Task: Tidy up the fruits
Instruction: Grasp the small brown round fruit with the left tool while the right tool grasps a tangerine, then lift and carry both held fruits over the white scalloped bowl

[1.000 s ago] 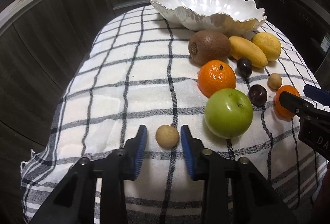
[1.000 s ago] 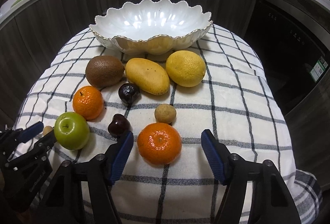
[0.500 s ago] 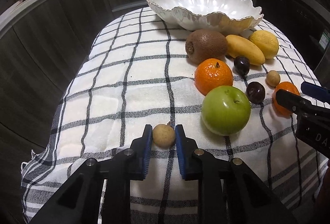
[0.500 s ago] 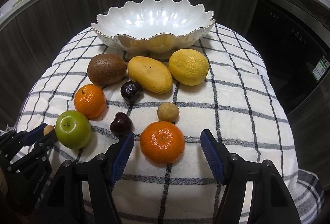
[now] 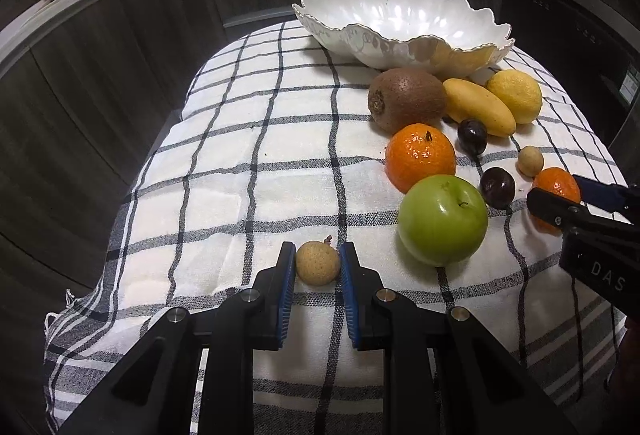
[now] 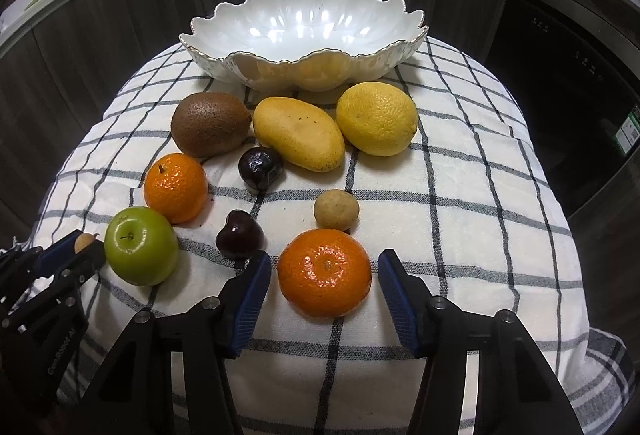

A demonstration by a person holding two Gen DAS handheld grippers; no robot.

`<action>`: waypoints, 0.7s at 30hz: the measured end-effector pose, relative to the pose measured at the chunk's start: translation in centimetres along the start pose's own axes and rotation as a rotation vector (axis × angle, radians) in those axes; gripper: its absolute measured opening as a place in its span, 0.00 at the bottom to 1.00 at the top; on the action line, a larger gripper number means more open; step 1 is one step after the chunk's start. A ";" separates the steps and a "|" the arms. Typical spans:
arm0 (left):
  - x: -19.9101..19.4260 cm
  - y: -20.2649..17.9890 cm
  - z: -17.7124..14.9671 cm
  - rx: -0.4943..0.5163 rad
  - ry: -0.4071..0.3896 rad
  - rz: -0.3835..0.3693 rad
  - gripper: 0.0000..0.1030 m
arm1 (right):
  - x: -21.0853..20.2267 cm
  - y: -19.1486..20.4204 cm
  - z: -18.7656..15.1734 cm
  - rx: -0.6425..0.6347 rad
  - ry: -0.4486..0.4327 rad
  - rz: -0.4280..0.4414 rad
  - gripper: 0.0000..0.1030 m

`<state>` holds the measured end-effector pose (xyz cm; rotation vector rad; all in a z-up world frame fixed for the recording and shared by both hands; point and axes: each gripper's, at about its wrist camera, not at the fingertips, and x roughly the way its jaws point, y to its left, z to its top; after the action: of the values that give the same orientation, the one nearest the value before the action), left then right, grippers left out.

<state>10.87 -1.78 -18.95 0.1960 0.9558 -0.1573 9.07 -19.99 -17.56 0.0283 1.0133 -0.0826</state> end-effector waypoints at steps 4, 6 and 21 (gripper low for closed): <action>-0.1 0.0 0.0 -0.001 -0.005 0.003 0.22 | 0.0 0.0 0.0 -0.002 -0.001 0.000 0.47; -0.2 0.0 0.0 -0.001 -0.007 0.006 0.22 | 0.0 -0.1 0.0 0.000 -0.004 0.002 0.47; -3.4 0.4 1.7 -0.002 -0.092 0.017 0.22 | -3.8 0.1 1.8 0.003 -0.103 0.035 0.45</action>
<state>10.40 -1.64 -15.15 0.1934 0.8627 -0.1488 8.59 -19.74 -13.39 0.0445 0.9098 -0.0529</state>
